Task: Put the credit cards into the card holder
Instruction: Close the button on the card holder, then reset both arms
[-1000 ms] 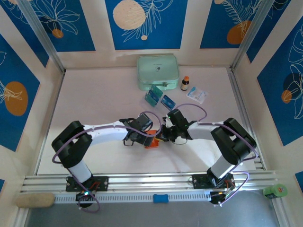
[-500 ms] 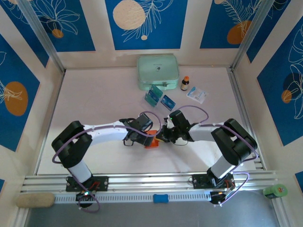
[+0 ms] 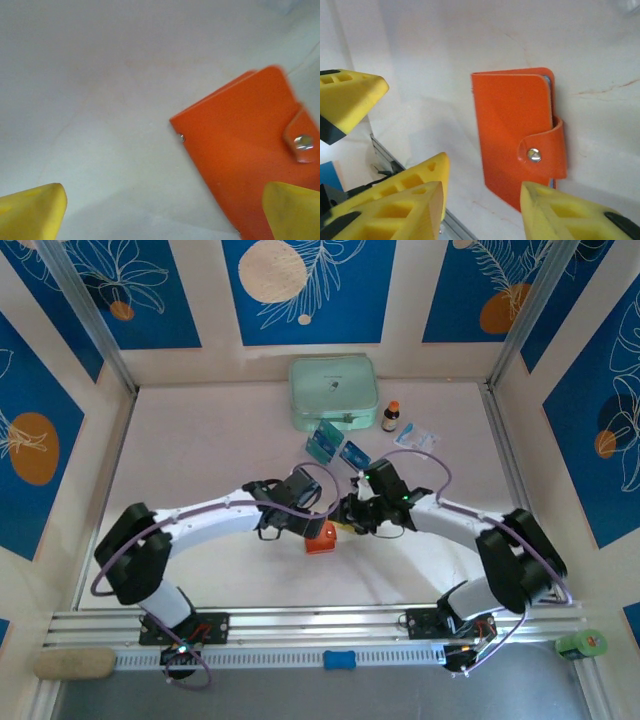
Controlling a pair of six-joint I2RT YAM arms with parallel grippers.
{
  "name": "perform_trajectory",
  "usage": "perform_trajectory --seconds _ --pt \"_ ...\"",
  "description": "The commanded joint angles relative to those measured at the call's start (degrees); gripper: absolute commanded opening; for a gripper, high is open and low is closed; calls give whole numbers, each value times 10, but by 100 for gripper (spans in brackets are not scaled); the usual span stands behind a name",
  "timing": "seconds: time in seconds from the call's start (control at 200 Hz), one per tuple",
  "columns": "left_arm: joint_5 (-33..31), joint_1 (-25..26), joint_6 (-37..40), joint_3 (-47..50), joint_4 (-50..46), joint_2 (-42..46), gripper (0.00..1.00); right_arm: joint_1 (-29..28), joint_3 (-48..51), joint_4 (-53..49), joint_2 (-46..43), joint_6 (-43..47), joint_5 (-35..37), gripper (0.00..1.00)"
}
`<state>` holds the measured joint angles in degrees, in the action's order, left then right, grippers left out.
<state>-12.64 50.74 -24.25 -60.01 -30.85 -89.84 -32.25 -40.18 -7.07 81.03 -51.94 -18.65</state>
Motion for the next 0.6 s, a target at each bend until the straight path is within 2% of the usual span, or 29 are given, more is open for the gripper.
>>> perform_trajectory --seconds 0.0,0.185,0.305,0.465,0.595 --pt "-22 -15 10 -26 -21 51 100 25 -4 -61 -52 14 -2 48" --pt "-44 -49 10 -4 -1 142 100 97 34 -122 -167 34 15 55" --pt "-83 -73 9 38 25 215 100 142 51 -178 -253 70 44 62" --pt "-144 -122 22 125 78 315 100 192 57 -239 -365 119 146 76" --pt "-184 -169 51 207 141 395 100 232 56 -239 -405 168 231 80"
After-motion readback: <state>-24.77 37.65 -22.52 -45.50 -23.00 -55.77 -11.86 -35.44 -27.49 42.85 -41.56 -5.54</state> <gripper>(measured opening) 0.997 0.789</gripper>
